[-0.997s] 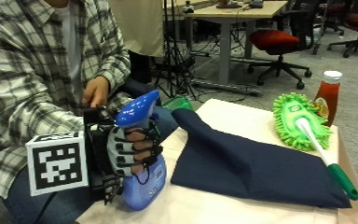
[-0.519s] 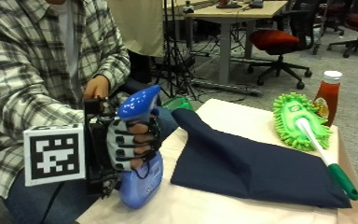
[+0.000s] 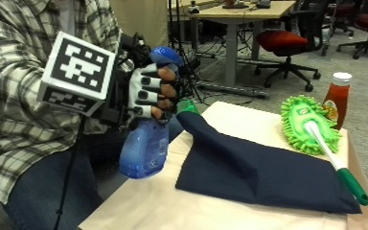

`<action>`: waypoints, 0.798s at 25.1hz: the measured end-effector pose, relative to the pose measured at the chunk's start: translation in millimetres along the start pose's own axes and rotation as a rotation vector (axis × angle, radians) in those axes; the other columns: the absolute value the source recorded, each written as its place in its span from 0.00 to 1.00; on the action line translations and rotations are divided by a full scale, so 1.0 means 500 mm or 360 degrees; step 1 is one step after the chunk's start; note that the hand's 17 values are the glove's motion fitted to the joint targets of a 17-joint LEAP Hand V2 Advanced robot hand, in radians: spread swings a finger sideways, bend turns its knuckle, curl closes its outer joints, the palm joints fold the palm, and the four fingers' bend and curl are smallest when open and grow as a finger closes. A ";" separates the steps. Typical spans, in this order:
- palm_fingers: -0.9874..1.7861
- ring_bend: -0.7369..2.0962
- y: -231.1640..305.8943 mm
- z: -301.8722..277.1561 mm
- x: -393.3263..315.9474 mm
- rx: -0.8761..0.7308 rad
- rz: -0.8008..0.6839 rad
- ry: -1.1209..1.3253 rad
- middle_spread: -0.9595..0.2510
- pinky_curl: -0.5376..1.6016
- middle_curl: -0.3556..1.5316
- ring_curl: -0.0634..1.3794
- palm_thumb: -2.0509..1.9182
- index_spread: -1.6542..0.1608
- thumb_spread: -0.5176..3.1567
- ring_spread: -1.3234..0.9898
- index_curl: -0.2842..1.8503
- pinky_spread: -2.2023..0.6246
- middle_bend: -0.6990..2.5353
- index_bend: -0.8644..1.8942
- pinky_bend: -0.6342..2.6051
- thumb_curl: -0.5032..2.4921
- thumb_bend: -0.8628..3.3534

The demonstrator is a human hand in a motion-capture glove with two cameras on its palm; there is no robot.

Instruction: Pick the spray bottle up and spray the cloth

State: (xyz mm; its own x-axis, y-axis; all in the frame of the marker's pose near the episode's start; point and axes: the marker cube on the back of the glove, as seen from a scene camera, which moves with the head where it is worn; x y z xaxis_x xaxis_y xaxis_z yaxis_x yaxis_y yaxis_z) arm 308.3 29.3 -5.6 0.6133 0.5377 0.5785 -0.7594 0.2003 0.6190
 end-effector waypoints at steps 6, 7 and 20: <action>0.84 0.49 -0.041 0.036 -0.057 -0.0187 -0.0198 0.0217 0.67 0.46 0.47 0.38 0.79 0.76 0.18 0.48 0.40 0.72 0.41 0.42 0.32 0.42 0.20; 0.84 0.49 -0.046 0.046 -0.064 -0.0220 -0.0232 0.0267 0.67 0.46 0.47 0.38 0.79 0.76 0.18 0.48 0.40 0.72 0.41 0.42 0.32 0.42 0.20; 0.84 0.49 -0.020 0.160 -0.093 -0.0577 -0.0607 0.0783 0.67 0.47 0.47 0.38 0.79 0.76 0.17 0.48 0.41 0.72 0.41 0.42 0.33 0.43 0.20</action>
State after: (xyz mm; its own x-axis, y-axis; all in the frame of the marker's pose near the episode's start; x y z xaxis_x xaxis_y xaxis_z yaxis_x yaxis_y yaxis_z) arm 304.6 -63.0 3.8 0.7464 0.6655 -0.0022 -0.5882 0.6613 0.4655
